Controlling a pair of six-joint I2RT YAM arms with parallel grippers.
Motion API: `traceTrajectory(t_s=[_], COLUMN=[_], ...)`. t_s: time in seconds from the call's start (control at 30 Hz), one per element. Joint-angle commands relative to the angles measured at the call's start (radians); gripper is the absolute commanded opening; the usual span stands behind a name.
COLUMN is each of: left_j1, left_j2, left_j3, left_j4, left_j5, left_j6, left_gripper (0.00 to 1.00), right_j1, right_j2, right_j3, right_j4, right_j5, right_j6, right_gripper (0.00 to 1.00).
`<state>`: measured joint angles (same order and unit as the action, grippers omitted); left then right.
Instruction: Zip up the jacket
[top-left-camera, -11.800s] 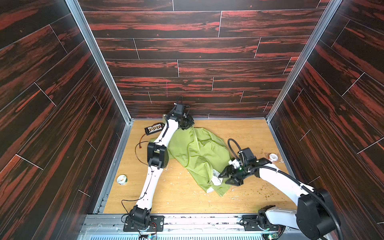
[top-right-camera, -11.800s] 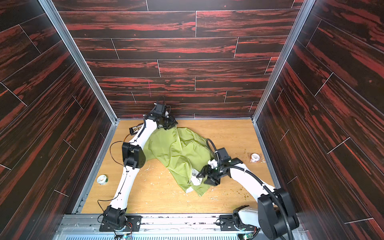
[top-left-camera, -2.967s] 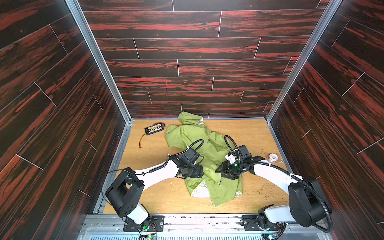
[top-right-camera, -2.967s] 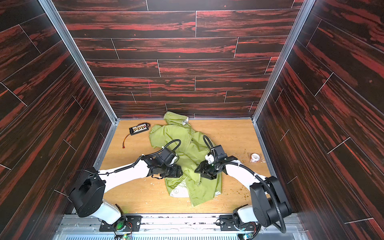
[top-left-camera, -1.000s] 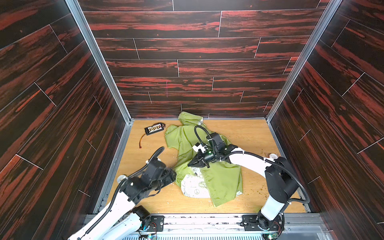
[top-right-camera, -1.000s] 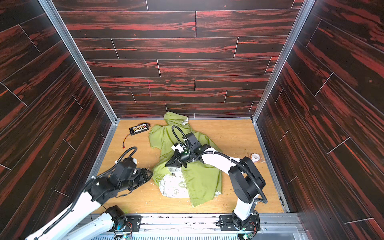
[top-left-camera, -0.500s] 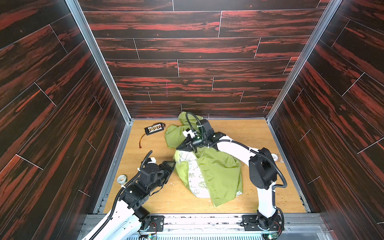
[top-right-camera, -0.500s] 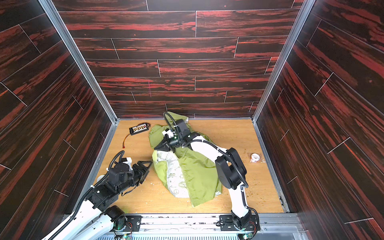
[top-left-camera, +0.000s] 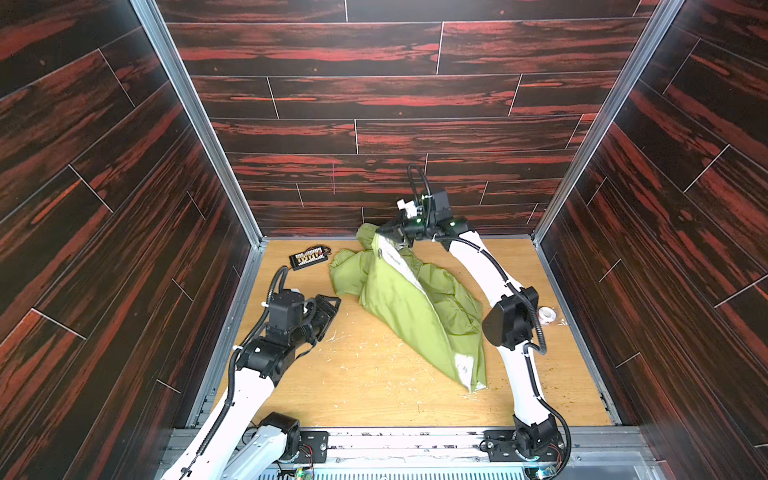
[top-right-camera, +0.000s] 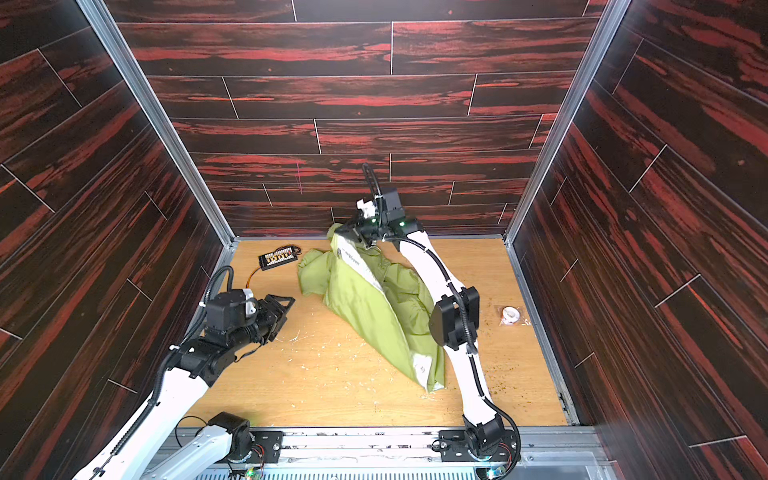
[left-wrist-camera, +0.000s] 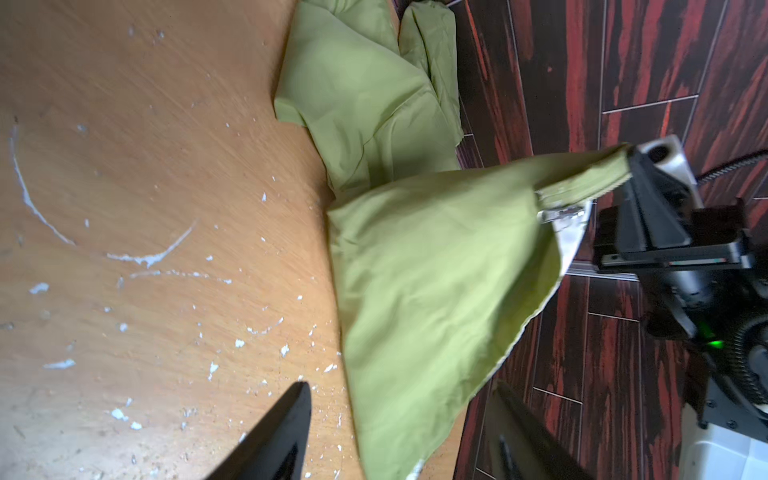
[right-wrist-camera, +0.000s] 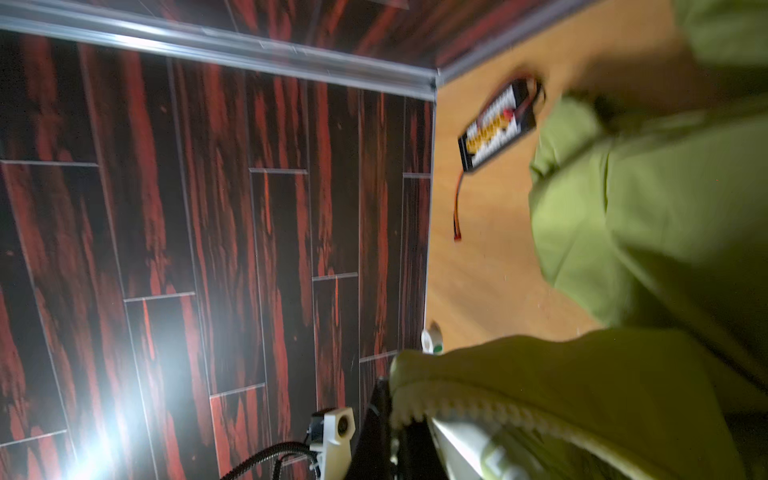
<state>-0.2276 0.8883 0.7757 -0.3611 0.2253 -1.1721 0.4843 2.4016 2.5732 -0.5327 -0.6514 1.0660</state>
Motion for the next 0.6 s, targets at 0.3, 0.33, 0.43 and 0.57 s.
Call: traceTrajectory(t_s=[0.3, 0.33, 0.43, 0.57], left_j1=[0.074, 0.074, 0.073, 0.074], left_j2=[0.085, 0.076, 0.038, -0.023], left_j3=[0.083, 0.077, 0.054, 0.045], left_j4=[0.031, 0.030, 0.018, -0.066], left_j5=[0.131, 0.126, 0.106, 0.050], left_j6=[0.052, 0.051, 0.055, 0.080], left_gripper=[0.70, 0.70, 0.71, 0.73], right_j1=[0.108, 0.135, 0.222, 0.283], right_j2=[-0.007, -0.030, -0.134, -0.251], right_j3=[-0.028, -0.070, -0.249, -0.486], right_j4=[-0.205, -0.217, -0.160, -0.039], right_j5=[-0.040, -0.043, -0.068, -0.097], right_j6=[-0.090, -0.115, -0.140, -0.125], right_gripper=[0.00, 0.00, 0.00, 0.00])
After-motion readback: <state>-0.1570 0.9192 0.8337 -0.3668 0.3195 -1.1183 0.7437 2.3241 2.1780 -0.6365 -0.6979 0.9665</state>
